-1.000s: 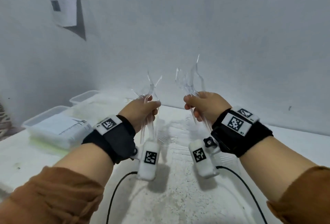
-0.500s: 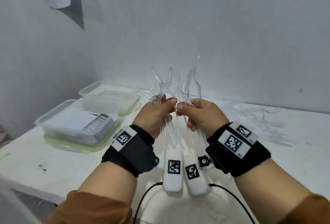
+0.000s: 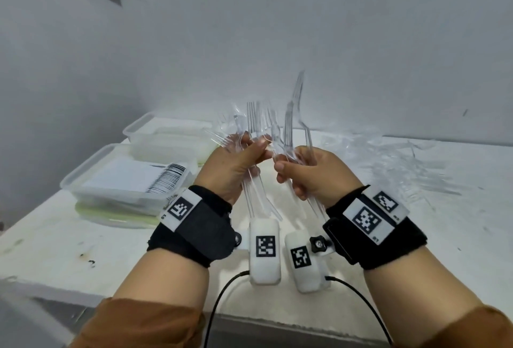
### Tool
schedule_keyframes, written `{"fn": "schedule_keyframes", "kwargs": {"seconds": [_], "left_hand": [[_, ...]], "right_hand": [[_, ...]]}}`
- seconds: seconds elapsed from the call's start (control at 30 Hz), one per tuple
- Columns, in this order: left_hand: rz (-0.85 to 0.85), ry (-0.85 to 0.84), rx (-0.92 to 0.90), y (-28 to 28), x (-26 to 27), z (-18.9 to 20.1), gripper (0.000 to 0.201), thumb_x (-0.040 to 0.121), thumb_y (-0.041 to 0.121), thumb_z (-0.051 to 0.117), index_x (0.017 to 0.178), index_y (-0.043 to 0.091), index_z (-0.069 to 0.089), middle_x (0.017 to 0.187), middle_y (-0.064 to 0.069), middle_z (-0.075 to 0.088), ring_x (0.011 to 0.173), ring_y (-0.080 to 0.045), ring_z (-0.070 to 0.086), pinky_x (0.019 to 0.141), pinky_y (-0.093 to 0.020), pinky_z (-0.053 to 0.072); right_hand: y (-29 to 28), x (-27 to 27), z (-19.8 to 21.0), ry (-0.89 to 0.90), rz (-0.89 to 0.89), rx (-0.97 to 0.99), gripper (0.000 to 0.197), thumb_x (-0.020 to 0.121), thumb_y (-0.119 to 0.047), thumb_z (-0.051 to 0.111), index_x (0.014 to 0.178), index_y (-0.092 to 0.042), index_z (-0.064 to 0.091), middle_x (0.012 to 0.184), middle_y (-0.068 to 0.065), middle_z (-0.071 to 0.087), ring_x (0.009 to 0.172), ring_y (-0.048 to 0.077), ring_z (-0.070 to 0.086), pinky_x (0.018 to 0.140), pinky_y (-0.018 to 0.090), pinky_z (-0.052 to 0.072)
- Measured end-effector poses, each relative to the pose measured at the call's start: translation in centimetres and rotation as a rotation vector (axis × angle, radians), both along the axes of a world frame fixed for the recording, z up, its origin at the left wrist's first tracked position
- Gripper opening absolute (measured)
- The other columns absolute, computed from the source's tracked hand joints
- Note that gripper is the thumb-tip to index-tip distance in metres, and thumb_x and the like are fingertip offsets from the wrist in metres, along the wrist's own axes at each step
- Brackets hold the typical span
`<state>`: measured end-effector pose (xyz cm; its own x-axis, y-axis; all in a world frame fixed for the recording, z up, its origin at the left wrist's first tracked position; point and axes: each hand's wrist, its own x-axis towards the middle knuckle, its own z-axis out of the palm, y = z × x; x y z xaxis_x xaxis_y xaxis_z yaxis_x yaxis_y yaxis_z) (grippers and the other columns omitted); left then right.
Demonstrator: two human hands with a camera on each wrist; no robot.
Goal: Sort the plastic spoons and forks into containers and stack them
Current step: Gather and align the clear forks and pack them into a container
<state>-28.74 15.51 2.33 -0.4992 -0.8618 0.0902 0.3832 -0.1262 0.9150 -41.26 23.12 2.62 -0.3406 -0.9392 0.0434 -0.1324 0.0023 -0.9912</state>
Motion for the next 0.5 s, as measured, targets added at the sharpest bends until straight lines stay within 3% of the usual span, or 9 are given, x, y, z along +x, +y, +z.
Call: {"fn": "schedule_keyframes", "kwargs": {"seconds": [0.07, 0.13, 0.23, 0.37, 0.5], "left_hand": [[-0.021, 0.001, -0.022, 0.1, 0.2, 0.1, 0.012, 0.074, 0.019, 0.065, 0.064, 0.026, 0.063, 0.078, 0.007, 0.068, 0.067, -0.008, 0.061, 0.05, -0.017, 0.039], [-0.019, -0.027, -0.058, 0.5, 0.4, 0.1, 0.018, 0.068, 0.026, 0.064, 0.052, 0.033, 0.068, 0.088, 0.005, 0.067, 0.067, -0.007, 0.061, 0.053, -0.018, 0.036], [-0.004, -0.053, -0.082, 0.8, 0.3, 0.1, 0.025, 0.071, 0.025, 0.063, 0.049, 0.035, 0.068, 0.082, 0.007, 0.067, 0.065, -0.008, 0.062, 0.052, -0.018, 0.036], [0.057, -0.077, -0.035, 0.4, 0.0, -0.1, 0.013, 0.08, 0.021, 0.064, 0.069, 0.025, 0.06, 0.085, 0.005, 0.07, 0.065, -0.007, 0.064, 0.048, -0.015, 0.04], [0.092, -0.093, -0.011, 0.1, -0.3, 0.1, 0.01, 0.088, 0.019, 0.06, 0.08, 0.02, 0.055, 0.084, 0.009, 0.072, 0.063, -0.003, 0.065, 0.046, -0.012, 0.04]], "right_hand": [[0.3, 0.0, -0.2, -0.006, 0.012, 0.011, 0.01, 0.081, -0.013, 0.07, 0.086, -0.008, 0.063, 0.059, -0.001, 0.064, 0.04, 0.009, 0.043, 0.039, 0.018, 0.034], [0.5, -0.1, -0.4, -0.021, 0.024, 0.021, 0.015, 0.08, -0.013, 0.07, 0.09, -0.004, 0.063, 0.059, -0.001, 0.064, 0.04, 0.01, 0.042, 0.039, 0.018, 0.033], [0.7, -0.5, -0.5, -0.029, 0.034, 0.033, 0.017, 0.08, -0.012, 0.07, 0.091, -0.002, 0.062, 0.062, 0.002, 0.065, 0.039, 0.009, 0.042, 0.039, 0.018, 0.033], [0.5, -1.2, -0.9, -0.067, -0.027, 0.008, 0.015, 0.079, -0.013, 0.071, 0.09, -0.005, 0.064, 0.071, 0.004, 0.066, 0.039, 0.008, 0.044, 0.04, 0.019, 0.035], [0.3, -2.3, -1.0, -0.121, -0.058, -0.017, 0.011, 0.081, -0.011, 0.068, 0.092, -0.009, 0.067, 0.054, -0.002, 0.059, 0.042, 0.008, 0.048, 0.041, 0.017, 0.035]]}}
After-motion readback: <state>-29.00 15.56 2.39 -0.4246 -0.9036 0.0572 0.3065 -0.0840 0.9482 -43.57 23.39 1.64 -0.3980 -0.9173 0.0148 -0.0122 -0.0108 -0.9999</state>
